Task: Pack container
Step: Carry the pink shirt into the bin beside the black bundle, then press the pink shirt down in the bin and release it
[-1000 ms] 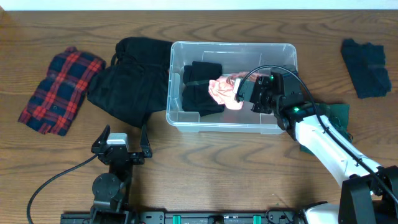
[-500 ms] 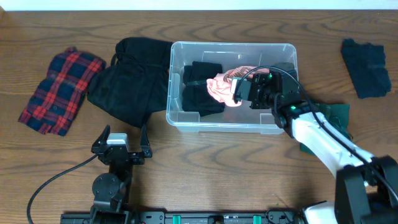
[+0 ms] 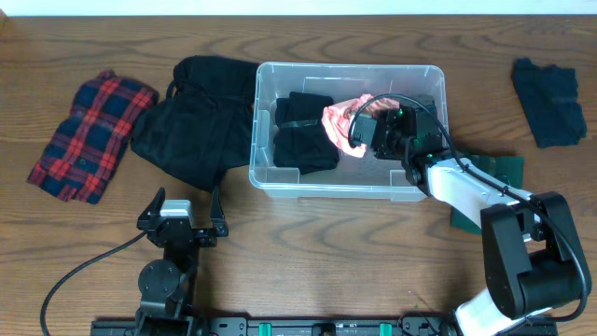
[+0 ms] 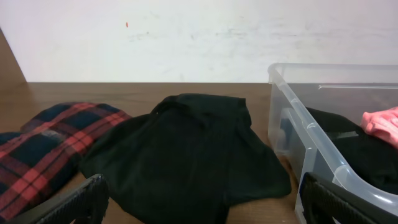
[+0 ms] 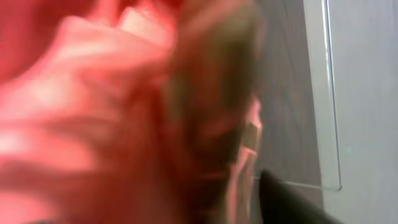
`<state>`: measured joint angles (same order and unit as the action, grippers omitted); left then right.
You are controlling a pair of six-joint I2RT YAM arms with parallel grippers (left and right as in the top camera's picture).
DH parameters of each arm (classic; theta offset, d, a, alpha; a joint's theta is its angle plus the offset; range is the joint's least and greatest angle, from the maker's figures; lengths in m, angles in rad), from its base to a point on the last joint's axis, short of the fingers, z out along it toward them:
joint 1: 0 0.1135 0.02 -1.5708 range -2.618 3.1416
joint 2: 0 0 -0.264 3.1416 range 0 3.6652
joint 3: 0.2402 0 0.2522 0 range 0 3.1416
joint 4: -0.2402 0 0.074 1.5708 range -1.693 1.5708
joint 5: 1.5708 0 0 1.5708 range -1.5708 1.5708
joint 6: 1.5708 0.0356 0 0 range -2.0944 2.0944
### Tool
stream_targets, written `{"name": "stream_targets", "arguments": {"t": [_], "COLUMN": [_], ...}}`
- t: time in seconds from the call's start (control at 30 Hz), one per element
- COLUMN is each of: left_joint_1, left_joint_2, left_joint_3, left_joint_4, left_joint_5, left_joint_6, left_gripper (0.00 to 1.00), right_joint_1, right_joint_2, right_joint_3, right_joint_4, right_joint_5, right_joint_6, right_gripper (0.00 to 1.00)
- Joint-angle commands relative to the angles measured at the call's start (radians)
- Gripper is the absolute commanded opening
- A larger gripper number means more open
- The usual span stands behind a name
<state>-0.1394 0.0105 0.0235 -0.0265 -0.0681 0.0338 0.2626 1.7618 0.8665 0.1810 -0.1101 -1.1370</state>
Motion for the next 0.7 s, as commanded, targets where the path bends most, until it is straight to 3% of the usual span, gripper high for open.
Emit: {"name": "stream_targets", "arguments": {"t": [0.0, 0.17, 0.6, 0.63, 0.67], "left_joint_1": [-0.002, -0.002, -0.002, -0.002, -0.002], "left_joint_2": [-0.006, -0.006, -0.006, -0.006, -0.006], "left_joint_3": [-0.019, -0.019, -0.019, -0.019, -0.019], "left_joint_4": [-0.037, -0.037, -0.037, -0.037, -0.037], "left_joint_5": [-0.030, -0.030, -0.030, -0.030, -0.030], "left_joint_6": [0.013, 0.013, 0.013, 0.013, 0.014], "left_gripper": [0.98, 0.98, 0.98, 0.98, 0.98], "right_joint_1": [-0.007, -0.006, 0.027, 0.027, 0.026], "right_joint_2": [0.002, -0.045, -0.409, -0.416, -0.420], "right_joint_3": [0.018, 0.018, 0.018, 0.018, 0.018], "right_joint_4": [0.002, -0.005, -0.306, -0.306, -0.303], "right_joint_5": [0.017, 0.016, 0.016, 0.016, 0.016], "right_joint_6": [0.077, 0.258, 0.367, 0.396, 0.431], "right_gripper": [0.80, 0.99, 0.99, 0.93, 0.71]}}
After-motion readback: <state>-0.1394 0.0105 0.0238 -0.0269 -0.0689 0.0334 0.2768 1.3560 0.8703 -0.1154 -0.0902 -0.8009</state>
